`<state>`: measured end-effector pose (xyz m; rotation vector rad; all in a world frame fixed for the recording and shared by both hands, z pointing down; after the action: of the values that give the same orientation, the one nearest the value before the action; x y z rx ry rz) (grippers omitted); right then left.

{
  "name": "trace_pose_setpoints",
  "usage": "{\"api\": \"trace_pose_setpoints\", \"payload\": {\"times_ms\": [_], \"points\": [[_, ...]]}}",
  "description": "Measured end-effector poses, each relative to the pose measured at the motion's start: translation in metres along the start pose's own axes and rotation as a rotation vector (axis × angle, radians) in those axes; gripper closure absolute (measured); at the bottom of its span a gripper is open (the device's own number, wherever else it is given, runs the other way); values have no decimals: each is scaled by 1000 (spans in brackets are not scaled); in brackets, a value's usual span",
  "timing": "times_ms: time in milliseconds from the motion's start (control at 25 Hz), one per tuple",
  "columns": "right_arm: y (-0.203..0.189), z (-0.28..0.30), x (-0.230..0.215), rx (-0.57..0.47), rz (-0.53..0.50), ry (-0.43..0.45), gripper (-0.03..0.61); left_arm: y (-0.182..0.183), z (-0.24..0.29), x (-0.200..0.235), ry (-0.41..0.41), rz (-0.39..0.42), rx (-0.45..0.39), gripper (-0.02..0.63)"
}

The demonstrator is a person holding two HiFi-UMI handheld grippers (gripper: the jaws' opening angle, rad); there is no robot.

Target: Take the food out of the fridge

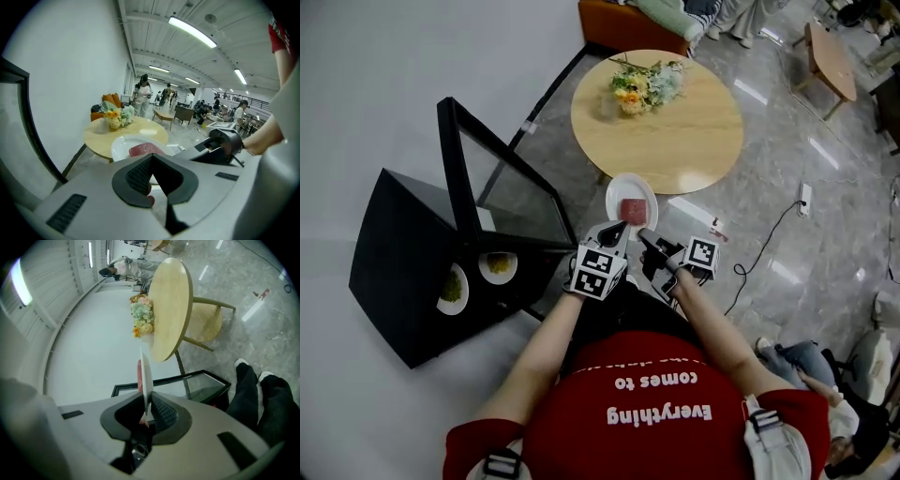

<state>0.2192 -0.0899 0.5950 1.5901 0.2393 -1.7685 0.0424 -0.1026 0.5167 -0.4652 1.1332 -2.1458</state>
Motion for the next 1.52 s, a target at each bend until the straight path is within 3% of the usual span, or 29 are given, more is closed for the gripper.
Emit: {"api": "trace_pose_setpoints", "payload": {"times_ms": [200,440,800,1040,1240,1360,1520], "points": [[27,20,-10,-89,41,15,537,8,28,21,-9,-28,-1,607],[61,42,-20,-192,101,-10,535,0,67,50,-34,-151,43,607],[95,67,-31,-276,184,-53,537,5,111,72,-77,-144,106,607],[104,74,-32,-315,201,-246,537,7,126,78,-103,-131,136,607],[109,83,-28,-327,150,-306,529,7,133,78,-118,-113,151,607],[109,86,-20,-318,115,-392,422,7,134,76,-124,-104,165,607],[101,80,-9,-309,29,-518,407,10,136,73,-130,-91,170,607]]}}
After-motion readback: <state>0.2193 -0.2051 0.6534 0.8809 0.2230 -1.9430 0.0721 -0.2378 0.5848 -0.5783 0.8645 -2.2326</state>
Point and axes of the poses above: the fingertips, and each gripper's own axes: z forward along the fingers, x to its left, y out of its top, the point moved 10 cm from there along -z, backward along the fingers, and after that the axes turned 12 degrees about z, right-handed, at the moved point
